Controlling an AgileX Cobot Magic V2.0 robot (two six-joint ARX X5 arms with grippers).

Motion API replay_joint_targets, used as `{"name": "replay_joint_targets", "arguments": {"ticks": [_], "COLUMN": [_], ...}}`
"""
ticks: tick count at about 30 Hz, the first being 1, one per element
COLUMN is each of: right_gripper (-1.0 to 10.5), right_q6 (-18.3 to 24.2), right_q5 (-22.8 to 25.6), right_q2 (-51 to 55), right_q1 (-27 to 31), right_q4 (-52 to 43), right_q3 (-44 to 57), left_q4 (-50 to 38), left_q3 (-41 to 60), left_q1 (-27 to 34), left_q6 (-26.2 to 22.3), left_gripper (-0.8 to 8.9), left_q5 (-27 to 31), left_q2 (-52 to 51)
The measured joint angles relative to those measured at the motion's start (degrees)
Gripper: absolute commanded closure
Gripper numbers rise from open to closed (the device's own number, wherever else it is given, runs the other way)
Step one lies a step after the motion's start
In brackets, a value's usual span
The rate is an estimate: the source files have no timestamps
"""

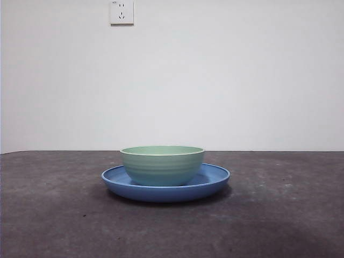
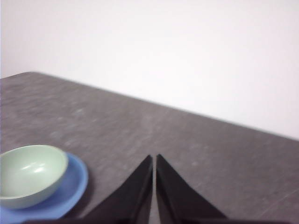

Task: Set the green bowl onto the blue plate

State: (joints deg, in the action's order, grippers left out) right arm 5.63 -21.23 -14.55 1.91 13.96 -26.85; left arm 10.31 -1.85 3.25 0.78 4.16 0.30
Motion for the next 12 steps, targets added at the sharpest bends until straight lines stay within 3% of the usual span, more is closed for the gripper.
{"name": "replay_joint_targets", "arguments": {"ticks": [5, 12], "right_gripper": [9.4, 9.4], "right_q6": [0.1, 0.0], "right_q5": [2.3, 5.0], "right_q2": [6.7, 13.1], "right_q1": [0.0, 0.0], "right_q4": [-6.1, -7.2], "right_q3": [10.0, 20.1], "left_q4": [0.0, 0.0], "left_q3": [0.0, 0.0], "left_q1": [0.0, 0.0], "left_q6": [0.0, 0.0], "left_gripper": [7.99, 7.99], "left_q5": [0.0, 0.0], "left_q2": [0.0, 0.0]}}
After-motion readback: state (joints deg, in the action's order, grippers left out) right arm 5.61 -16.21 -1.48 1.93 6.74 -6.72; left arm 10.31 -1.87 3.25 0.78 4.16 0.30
